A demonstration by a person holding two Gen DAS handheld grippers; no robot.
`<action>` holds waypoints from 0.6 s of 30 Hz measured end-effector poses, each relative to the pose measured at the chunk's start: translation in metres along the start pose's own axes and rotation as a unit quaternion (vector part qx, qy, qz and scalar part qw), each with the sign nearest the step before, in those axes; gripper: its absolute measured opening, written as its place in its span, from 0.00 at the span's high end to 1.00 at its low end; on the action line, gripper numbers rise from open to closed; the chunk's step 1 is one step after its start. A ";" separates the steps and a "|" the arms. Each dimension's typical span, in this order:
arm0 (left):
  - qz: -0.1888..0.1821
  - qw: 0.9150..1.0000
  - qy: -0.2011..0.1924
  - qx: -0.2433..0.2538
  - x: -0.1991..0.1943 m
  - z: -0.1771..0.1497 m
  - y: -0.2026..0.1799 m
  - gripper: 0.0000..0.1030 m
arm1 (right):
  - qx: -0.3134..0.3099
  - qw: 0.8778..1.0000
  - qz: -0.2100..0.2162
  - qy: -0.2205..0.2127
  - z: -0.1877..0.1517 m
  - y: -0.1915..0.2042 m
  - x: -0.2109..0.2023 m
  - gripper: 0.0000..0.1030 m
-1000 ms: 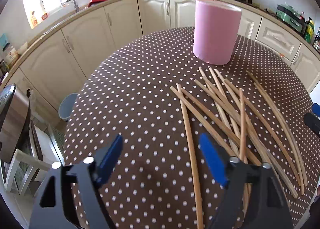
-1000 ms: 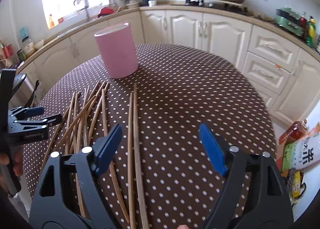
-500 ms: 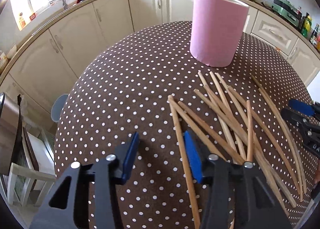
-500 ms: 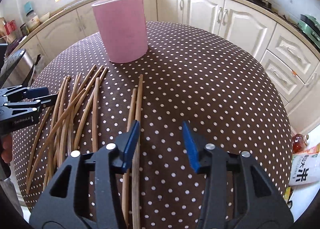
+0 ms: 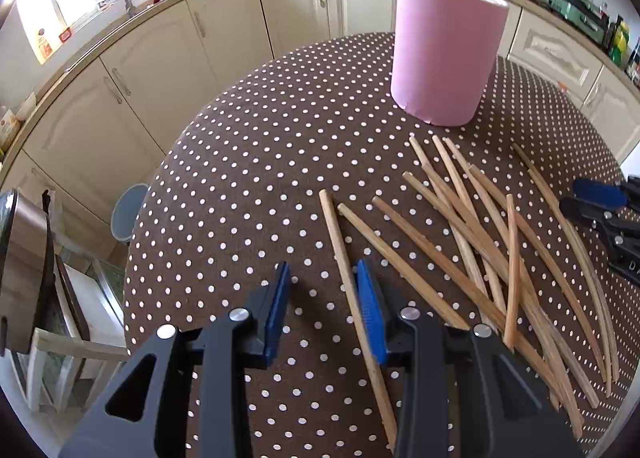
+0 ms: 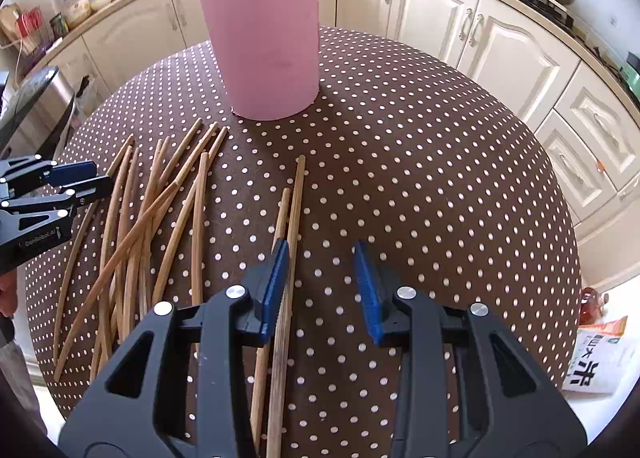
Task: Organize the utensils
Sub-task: 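Lower the right tool onto a wooden chopstick and close it while the left tool grasps another chopstick, then lift the right tool's chopstick over the pink cup while the left tool carries its chopstick there too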
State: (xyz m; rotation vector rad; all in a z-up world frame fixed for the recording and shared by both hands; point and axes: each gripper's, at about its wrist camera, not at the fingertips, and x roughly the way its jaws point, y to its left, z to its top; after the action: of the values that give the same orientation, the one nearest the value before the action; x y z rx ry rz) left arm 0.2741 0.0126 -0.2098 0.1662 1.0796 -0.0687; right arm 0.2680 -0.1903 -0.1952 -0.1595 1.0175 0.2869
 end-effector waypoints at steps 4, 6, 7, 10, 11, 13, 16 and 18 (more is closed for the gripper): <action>-0.005 1.000 0.014 0.003 0.006 0.014 0.001 0.68 | -0.020 0.999 0.002 0.032 0.014 0.005 0.014 0.72; -0.021 1.000 0.018 0.004 0.008 0.019 0.002 0.81 | -0.023 0.999 0.005 0.043 0.021 0.006 0.017 0.83; -0.023 1.000 0.019 0.004 0.008 0.021 0.002 0.88 | -0.021 0.999 0.008 0.045 0.023 0.005 0.018 0.88; -0.020 1.000 0.020 0.009 0.008 0.025 -0.002 0.93 | -0.015 0.999 0.012 0.050 0.031 0.001 0.023 0.93; -0.023 1.000 0.020 0.006 0.008 0.026 -0.002 0.94 | -0.012 0.999 0.014 0.050 0.033 -0.002 0.022 0.94; -0.022 1.000 0.018 -0.001 0.006 0.024 0.000 0.94 | 0.002 0.999 0.016 0.042 0.036 -0.010 0.018 0.95; -0.024 1.000 0.012 -0.013 0.000 0.020 0.006 0.94 | 0.020 0.999 0.026 0.027 0.031 -0.019 0.009 0.95; -0.026 0.999 0.003 -0.024 -0.009 0.019 0.016 0.94 | 0.024 0.999 0.029 0.016 0.028 -0.018 0.000 0.95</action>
State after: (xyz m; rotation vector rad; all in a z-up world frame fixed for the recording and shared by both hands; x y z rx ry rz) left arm 0.2882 0.0249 -0.1914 0.0952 1.0910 -0.0887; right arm 0.2962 -0.2006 -0.1804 -0.0907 1.0611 0.3130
